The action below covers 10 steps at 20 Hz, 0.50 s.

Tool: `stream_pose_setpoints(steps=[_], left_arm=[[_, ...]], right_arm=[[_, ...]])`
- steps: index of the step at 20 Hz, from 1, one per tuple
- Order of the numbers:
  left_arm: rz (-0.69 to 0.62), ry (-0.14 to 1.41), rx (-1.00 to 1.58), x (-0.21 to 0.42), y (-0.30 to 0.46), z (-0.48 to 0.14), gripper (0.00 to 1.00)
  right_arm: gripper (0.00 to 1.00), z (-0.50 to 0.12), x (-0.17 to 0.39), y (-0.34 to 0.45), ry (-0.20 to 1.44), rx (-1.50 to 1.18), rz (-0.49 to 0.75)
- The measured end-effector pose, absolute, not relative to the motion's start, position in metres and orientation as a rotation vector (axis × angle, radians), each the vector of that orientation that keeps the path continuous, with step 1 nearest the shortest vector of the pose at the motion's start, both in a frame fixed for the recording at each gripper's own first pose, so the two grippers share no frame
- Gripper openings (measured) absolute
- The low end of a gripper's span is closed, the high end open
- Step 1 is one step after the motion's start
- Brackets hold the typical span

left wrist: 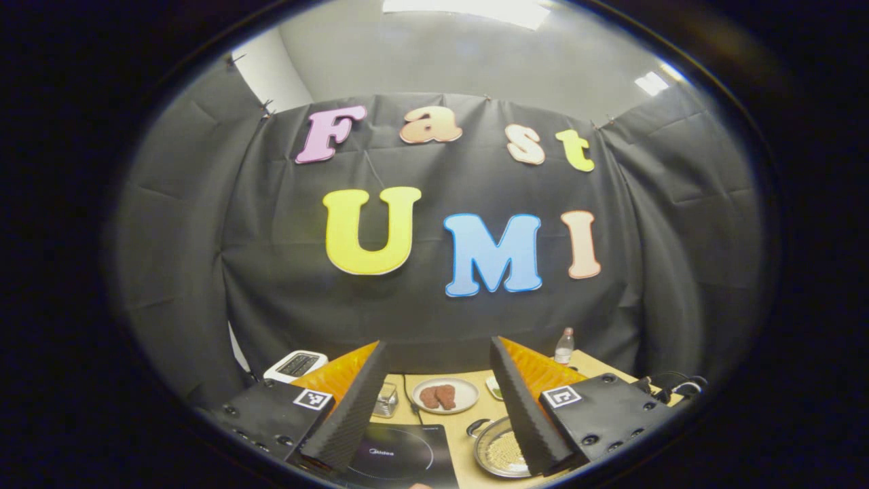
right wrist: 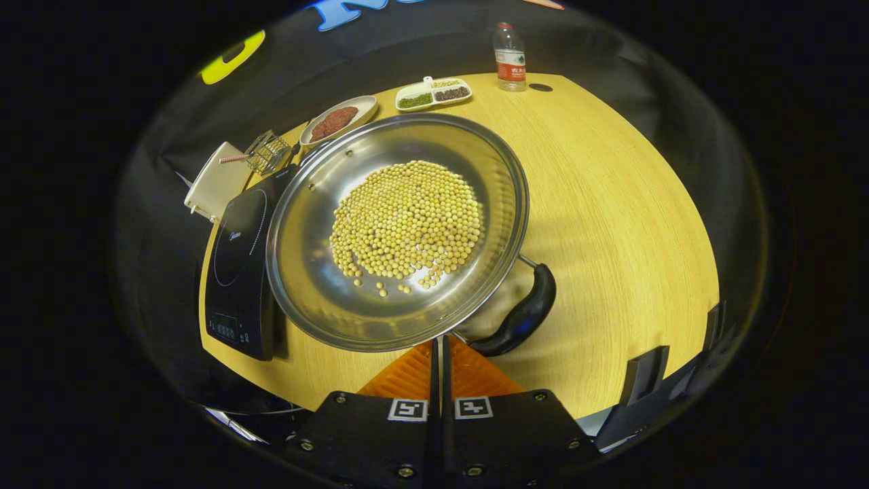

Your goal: First push the handle of the pot to place it horizontally, then grasp the pot with both hands and set it on the induction cooktop.

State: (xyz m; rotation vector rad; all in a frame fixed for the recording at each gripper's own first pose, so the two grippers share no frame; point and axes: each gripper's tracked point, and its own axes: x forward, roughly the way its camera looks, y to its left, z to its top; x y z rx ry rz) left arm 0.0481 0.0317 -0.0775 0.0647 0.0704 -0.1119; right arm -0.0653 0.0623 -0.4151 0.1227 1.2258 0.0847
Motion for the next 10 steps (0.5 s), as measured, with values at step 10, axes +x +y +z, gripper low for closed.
stream_pose_setpoints(steps=[10], left_arm=[[-0.081,0.104,0.092,0.046,0.016,-0.092,0.96]], right_arm=[[0.0,-0.417,-0.04,0.016,1.22,0.002,0.063]])
